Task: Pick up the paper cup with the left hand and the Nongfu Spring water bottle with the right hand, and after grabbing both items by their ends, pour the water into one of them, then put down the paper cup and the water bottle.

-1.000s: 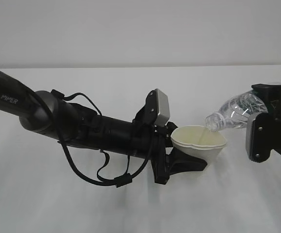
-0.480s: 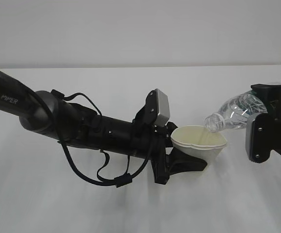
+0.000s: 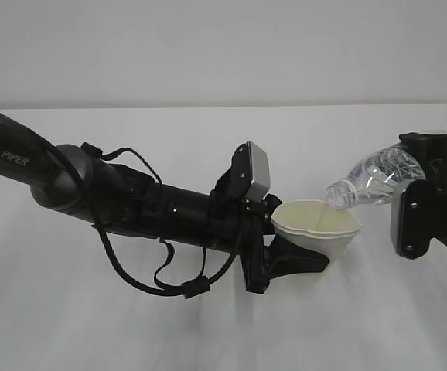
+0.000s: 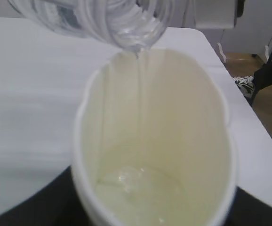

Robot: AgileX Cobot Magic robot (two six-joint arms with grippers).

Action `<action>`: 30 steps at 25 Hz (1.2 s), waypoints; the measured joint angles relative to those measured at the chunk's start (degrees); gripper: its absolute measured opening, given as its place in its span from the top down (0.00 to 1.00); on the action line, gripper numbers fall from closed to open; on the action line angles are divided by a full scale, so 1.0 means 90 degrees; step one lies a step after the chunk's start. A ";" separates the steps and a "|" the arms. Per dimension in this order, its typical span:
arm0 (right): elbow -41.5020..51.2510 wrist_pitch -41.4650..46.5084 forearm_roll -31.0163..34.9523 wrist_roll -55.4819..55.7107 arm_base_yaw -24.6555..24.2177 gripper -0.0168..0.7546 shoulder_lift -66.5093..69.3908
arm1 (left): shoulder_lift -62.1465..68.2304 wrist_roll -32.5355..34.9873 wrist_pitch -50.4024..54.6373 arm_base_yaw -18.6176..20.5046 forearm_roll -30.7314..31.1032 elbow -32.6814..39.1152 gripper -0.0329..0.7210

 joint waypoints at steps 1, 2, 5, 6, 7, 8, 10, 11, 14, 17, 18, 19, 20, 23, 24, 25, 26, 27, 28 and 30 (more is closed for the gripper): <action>0.0000 0.0000 0.0000 0.0000 0.0000 0.45 0.0000 | 0.0000 0.0000 0.0000 0.0000 0.0000 0.0000 0.43; 0.0000 0.0000 0.0000 0.0000 0.0000 0.45 0.0000 | 0.0000 0.0000 0.0000 0.0000 0.0000 0.0000 0.43; 0.0000 -0.0009 0.0000 0.0000 0.0000 0.45 0.0000 | 0.0013 0.0000 0.0000 0.0000 0.0000 0.0000 0.43; 0.0000 -0.0009 0.0000 0.0000 0.0000 0.45 0.0000 | 0.0013 0.0000 0.0000 0.0000 0.0000 0.0000 0.43; 0.0000 -0.0009 0.0000 0.0000 0.0000 0.45 0.0000 | 0.0013 0.0000 0.0000 0.0000 0.0000 0.0000 0.43; 0.0000 -0.0009 0.0000 0.0000 0.0000 0.45 0.0000 | 0.0013 0.0000 0.0000 0.0000 0.0000 0.0000 0.43; 0.0000 -0.0009 0.0000 0.0000 0.0000 0.45 0.0000 | 0.0013 0.0000 0.0000 0.0000 0.0000 0.0000 0.43; 0.0000 -0.0009 0.0000 -0.0014 0.0000 0.45 0.0000 | 0.0013 0.0000 0.0000 0.0000 0.0000 0.0000 0.43; 0.0000 -0.0009 0.0000 -0.0011 0.0000 0.45 0.0000 | 0.0013 0.0000 0.0000 0.0000 0.0000 0.0000 0.43; 0.0000 -0.0009 0.0000 -0.0011 0.0000 0.45 0.0000 | 0.0013 0.0000 0.0000 0.0000 0.0000 0.0000 0.43; 0.0000 -0.0009 0.0000 -0.0011 0.0000 0.45 0.0000 | 0.0013 0.0000 0.0000 0.0000 0.0000 0.0000 0.43; 0.0000 -0.0009 0.0000 -0.0011 0.0000 0.45 0.0000 | 0.0013 0.0000 0.0000 0.0000 0.0000 0.0000 0.43; 0.0000 -0.0009 0.0000 -0.0011 0.0000 0.45 0.0000 | 0.0013 0.0000 0.0000 0.0000 0.0000 0.0000 0.43; 0.0000 -0.0009 0.0000 -0.0011 0.0000 0.45 0.0000 | 0.0013 0.0000 0.0000 0.0000 0.0000 0.0000 0.43; 0.0000 -0.0009 0.0000 -0.0011 0.0000 0.45 0.0000 | 0.0013 0.0000 0.0000 0.0000 0.0000 0.0000 0.43; 0.0000 -0.0009 0.0000 -0.0027 0.0000 0.45 0.0000 | 0.0013 0.0000 0.0000 0.0000 0.0000 0.0000 0.43; 0.0000 -0.0009 0.0000 -0.0032 0.0000 0.45 0.0000 | 0.0013 0.0000 0.0000 0.0000 0.0000 0.0000 0.43; 0.0000 -0.0009 0.0000 -0.0042 0.0000 0.45 0.0000 | 0.0013 0.0000 0.0000 0.0000 0.0000 0.0000 0.43; 0.0000 -0.0009 0.0000 -0.0058 0.0000 0.45 0.0000 | 0.0013 0.0000 0.0000 0.0000 0.0000 0.0000 0.43; 0.0000 -0.0013 0.0000 -0.0080 0.0000 0.45 0.0000 | 0.0013 0.0000 0.0000 0.0000 0.0000 0.0000 0.43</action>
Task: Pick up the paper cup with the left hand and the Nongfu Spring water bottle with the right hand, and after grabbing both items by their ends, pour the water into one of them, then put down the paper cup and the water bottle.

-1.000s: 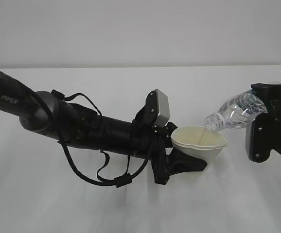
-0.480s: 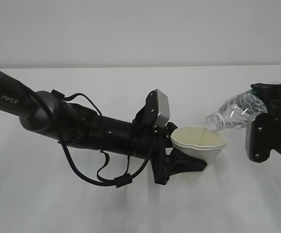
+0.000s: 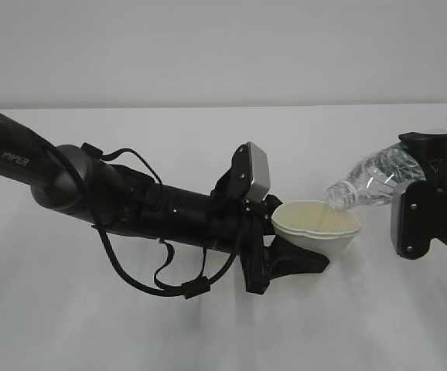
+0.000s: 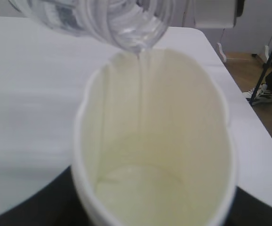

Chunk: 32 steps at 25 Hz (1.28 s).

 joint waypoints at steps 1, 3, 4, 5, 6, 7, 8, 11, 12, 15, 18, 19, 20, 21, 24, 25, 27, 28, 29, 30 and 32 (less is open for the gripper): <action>0.0000 0.0000 0.0000 -0.0006 0.0000 0.45 0.0000 | 0.0000 0.0000 0.0000 0.0000 0.0000 0.0000 0.43; 0.0000 0.0000 0.0000 -0.0022 0.0000 0.45 0.0000 | 0.0000 0.0000 0.0000 0.0000 0.0000 0.0000 0.43; 0.0000 0.0000 0.0000 -0.0033 0.0000 0.45 0.0000 | 0.0000 0.0000 0.0000 0.0000 0.0000 0.0000 0.43; 0.0000 0.0000 0.0000 -0.0033 0.0000 0.45 0.0000 | 0.0000 0.0000 0.0000 0.0000 0.0000 0.0000 0.43; 0.0000 0.0000 0.0000 -0.0033 0.0000 0.45 0.0000 | 0.0000 0.0000 0.0000 0.0000 0.0000 0.0000 0.43; 0.0000 0.0000 0.0000 -0.0037 0.0000 0.45 0.0000 | 0.0000 0.0000 0.0000 0.0000 0.0000 0.0000 0.43; 0.0000 -0.0011 0.0000 -0.0037 0.0000 0.45 0.0000 | 0.0000 0.0000 0.0000 0.0000 0.0000 0.0000 0.43; 0.0000 -0.0011 0.0000 -0.0047 0.0000 0.45 0.0000 | 0.0000 0.0000 0.0000 0.0000 0.0000 0.0000 0.43; 0.0000 -0.0011 0.0000 -0.0047 0.0000 0.45 0.0000 | 0.0000 0.0000 0.0000 0.0000 0.0000 0.0000 0.43; 0.0000 -0.0025 0.0000 -0.0047 0.0000 0.45 0.0000 | 0.0000 0.0000 0.0000 0.0000 0.0000 0.0000 0.43; 0.0000 -0.0038 0.0000 -0.0047 0.0000 0.45 0.0000 | 0.0000 0.0000 0.0000 0.0000 0.0000 0.0000 0.43; 0.0000 -0.0038 0.0000 -0.0051 0.0000 0.45 0.0000 | 0.0000 0.0000 0.0000 0.0000 0.0000 0.0000 0.43; 0.0000 -0.0038 0.0000 -0.0051 0.0000 0.45 0.0000 | 0.0000 0.0000 0.0000 0.0000 0.0000 0.0000 0.43; 0.0000 -0.0038 0.0000 -0.0051 0.0000 0.45 0.0000 | 0.0000 0.0000 0.0000 0.0000 0.0000 0.0000 0.43; 0.0000 -0.0038 0.0000 -0.0066 0.0000 0.45 0.0000 | 0.0000 0.0000 0.0000 0.0000 0.0000 0.0000 0.43; 0.0000 -0.0048 0.0000 -0.0076 0.0000 0.45 0.0000 | 0.0000 0.0000 0.0000 0.0000 0.0000 0.0000 0.43; 0.0000 -0.0048 0.0000 -0.0076 0.0000 0.45 0.0000 | 0.0000 0.0000 0.0000 0.0000 0.0000 0.0000 0.43; 0.0000 -0.0048 0.0000 -0.0076 0.0000 0.45 0.0000 | 0.0000 0.0000 0.0000 0.0000 0.0000 0.0000 0.43; 0.0000 -0.0048 0.0000 -0.0076 0.0000 0.45 0.0000 | 0.0000 0.0000 0.0000 0.0000 0.0000 0.0000 0.43; 0.0000 -0.0048 0.0000 -0.0076 0.0000 0.45 0.0000 | 0.0000 0.0000 0.0000 0.0000 0.0000 0.0000 0.43; 0.0000 -0.0051 0.0000 -0.0076 0.0000 0.45 0.0000 | 0.0000 0.0000 0.0000 0.0000 0.0004 0.0000 0.43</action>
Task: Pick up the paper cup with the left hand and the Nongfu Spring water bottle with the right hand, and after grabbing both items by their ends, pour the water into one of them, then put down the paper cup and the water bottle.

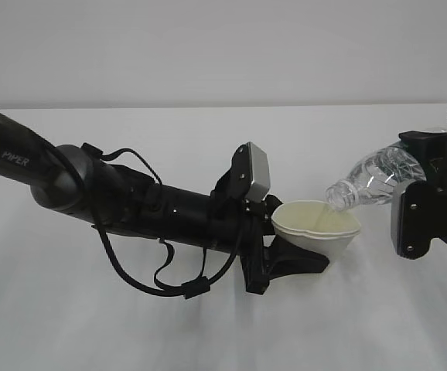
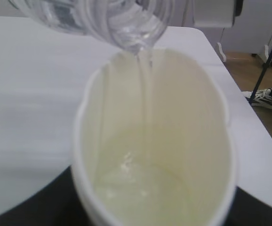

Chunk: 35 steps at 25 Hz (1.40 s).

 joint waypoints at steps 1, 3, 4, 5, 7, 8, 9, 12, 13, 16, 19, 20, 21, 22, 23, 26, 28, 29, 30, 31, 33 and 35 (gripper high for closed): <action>0.0000 0.0000 0.0000 0.0000 0.0000 0.45 0.0000 | 0.0000 0.0000 0.0000 0.0000 0.0012 0.0000 0.43; 0.0000 -0.0011 0.0000 0.0000 0.0000 0.45 0.0000 | 0.0000 0.0000 0.0000 0.0000 0.0010 0.0000 0.43; 0.0000 -0.0014 0.0000 0.0000 0.0000 0.45 0.0000 | 0.0000 0.0000 0.0000 0.0000 0.0015 0.0000 0.43; 0.0000 -0.0026 0.0000 0.0000 0.0000 0.45 0.0000 | 0.0000 0.0000 0.0000 0.0000 0.0025 0.0000 0.43; 0.0000 -0.0039 0.0000 0.0000 0.0000 0.45 0.0000 | 0.0000 0.0000 0.0000 0.0000 0.0025 0.0000 0.43; 0.0000 -0.0048 0.0000 0.0000 0.0000 0.45 0.0000 | 0.0000 0.0000 0.0000 0.0000 0.0025 0.0000 0.43; 0.0000 -0.0048 0.0000 0.0000 0.0000 0.45 0.0000 | 0.0000 0.0000 0.0000 0.0000 0.0025 0.0000 0.43; 0.0000 -0.0048 0.0000 0.0000 0.0000 0.45 0.0000 | 0.0000 0.0000 0.0000 0.0000 0.0025 0.0000 0.43; 0.0000 -0.0048 0.0000 0.0000 0.0000 0.45 0.0000 | 0.0000 0.0000 0.0000 0.0000 0.0025 0.0000 0.43; 0.0000 -0.0052 0.0000 -0.0004 0.0000 0.45 0.0000 | 0.0000 0.0000 0.0000 0.0000 0.0025 0.0000 0.43; 0.0000 -0.0063 0.0000 -0.0015 0.0000 0.45 0.0000 | 0.0000 0.0000 0.0000 0.0000 0.0040 0.0000 0.43; 0.0000 -0.0063 0.0000 -0.0015 0.0000 0.45 0.0000 | 0.0000 0.0000 0.0011 0.0000 0.0040 0.0000 0.43; 0.0000 -0.0063 0.0000 -0.0015 0.0000 0.45 0.0000 | 0.0000 0.0000 0.0011 0.0000 0.0040 0.0000 0.43; 0.0000 -0.0063 0.0000 -0.0015 0.0000 0.45 0.0000 | 0.0000 0.0000 0.0011 0.0000 0.0040 0.0000 0.43; 0.0000 -0.0063 0.0000 -0.0015 0.0000 0.45 0.0000 | 0.0000 0.0000 0.0011 0.0000 0.0044 0.0000 0.43; 0.0000 -0.0066 0.0000 -0.0015 0.0000 0.45 0.0000 | 0.0000 0.0000 0.0011 0.0000 0.0054 0.0000 0.43; 0.0000 -0.0066 0.0000 -0.0015 0.0000 0.45 0.0000 | 0.0000 0.0000 0.0011 0.0000 0.0065 0.0000 0.43; 0.0000 -0.0066 0.0000 -0.0015 0.0000 0.45 0.0000 | 0.0000 0.0000 0.0011 0.0000 0.0058 0.0000 0.43; 0.0000 -0.0066 0.0000 -0.0015 0.0000 0.45 0.0000 | 0.0000 0.0000 0.0011 0.0000 0.0058 0.0000 0.43; 0.0000 -0.0066 0.0000 -0.0015 0.0000 0.45 0.0000 | 0.0000 0.0000 0.0011 0.0000 0.0058 0.0000 0.43; 0.0000 -0.0076 0.0000 -0.0015 0.0000 0.45 0.0000 | 0.0000 0.0000 0.0011 0.0000 0.0058 0.0000 0.43; 0.0000 -0.0076 0.0000 -0.0015 0.0000 0.45 0.0000 | 0.0000 0.0000 0.0011 0.0000 0.0068 0.0000 0.43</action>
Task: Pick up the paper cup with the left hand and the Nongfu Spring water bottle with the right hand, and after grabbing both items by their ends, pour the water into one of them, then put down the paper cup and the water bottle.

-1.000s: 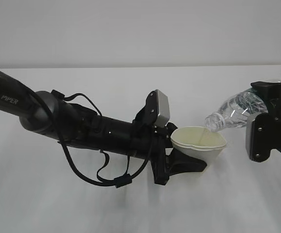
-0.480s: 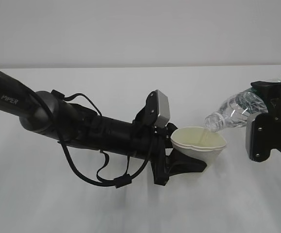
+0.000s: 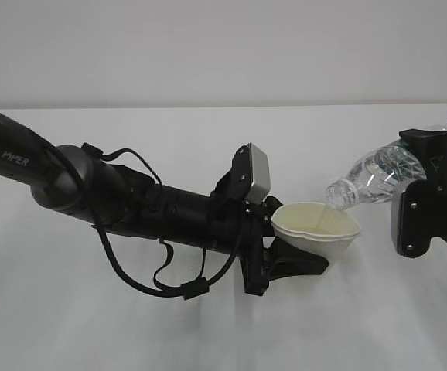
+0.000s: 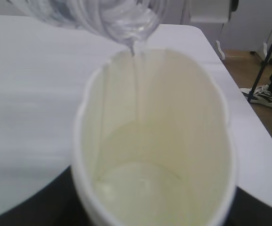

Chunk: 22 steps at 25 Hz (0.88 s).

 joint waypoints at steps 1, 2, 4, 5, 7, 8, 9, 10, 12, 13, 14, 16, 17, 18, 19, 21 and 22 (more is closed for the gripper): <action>0.0000 0.0000 0.0000 0.0000 0.0000 0.45 0.0000 | 0.0000 0.0000 0.0000 0.0000 0.0000 0.0000 0.43; 0.0000 0.0000 0.0000 0.0000 0.0000 0.45 0.0000 | 0.0000 0.0000 0.0000 0.0000 0.0000 0.0000 0.43; 0.0000 0.0000 0.0000 0.0000 0.0000 0.45 0.0000 | 0.0000 0.0000 0.0000 0.0000 0.0000 0.0000 0.43; 0.0000 0.0000 0.0000 0.0000 0.0000 0.45 0.0000 | 0.0000 0.0000 0.0000 0.0000 0.0000 0.0000 0.43; 0.0000 0.0000 0.0000 0.0000 0.0000 0.45 0.0000 | 0.0000 0.0000 0.0000 0.0000 0.0000 0.0000 0.43; 0.0000 0.0000 0.0000 -0.0004 0.0000 0.45 0.0000 | 0.0000 0.0000 0.0000 0.0000 0.0000 0.0000 0.43; 0.0000 0.0000 0.0000 -0.0014 0.0000 0.45 0.0000 | 0.0000 0.0000 0.0000 0.0000 0.0000 0.0000 0.43; 0.0000 0.0000 0.0000 -0.0019 0.0000 0.45 0.0000 | 0.0000 0.0000 0.0000 0.0000 0.0000 0.0000 0.43; 0.0000 0.0000 0.0000 -0.0029 0.0000 0.45 0.0000 | 0.0000 0.0000 0.0000 0.0000 0.0000 0.0000 0.43; 0.0000 0.0000 0.0000 -0.0033 0.0000 0.45 0.0000 | 0.0000 0.0000 0.0012 0.0000 0.0000 0.0000 0.43; 0.0000 -0.0003 0.0000 -0.0033 0.0000 0.45 0.0000 | 0.0000 0.0000 0.0012 0.0000 0.0000 0.0000 0.43; 0.0000 -0.0003 0.0000 -0.0044 0.0000 0.45 0.0000 | 0.0000 0.0000 0.0012 0.0000 0.0000 0.0000 0.43; 0.0000 -0.0014 0.0000 -0.0048 0.0000 0.45 0.0000 | 0.0000 0.0000 0.0012 0.0000 0.0000 0.0000 0.43; 0.0000 -0.0014 0.0000 -0.0060 0.0000 0.45 0.0000 | 0.0000 0.0000 0.0012 0.0000 0.0000 0.0000 0.43; 0.0000 -0.0014 0.0000 -0.0076 0.0000 0.45 0.0000 | 0.0000 0.0000 0.0012 0.0000 0.0004 0.0000 0.43; 0.0000 -0.0014 0.0000 -0.0103 0.0000 0.45 0.0000 | 0.0000 0.0000 0.0017 0.0000 0.0014 0.0000 0.43; 0.0000 -0.0014 0.0000 -0.0103 0.0000 0.45 0.0000 | 0.0000 0.0000 0.0017 0.0000 0.0014 0.0000 0.43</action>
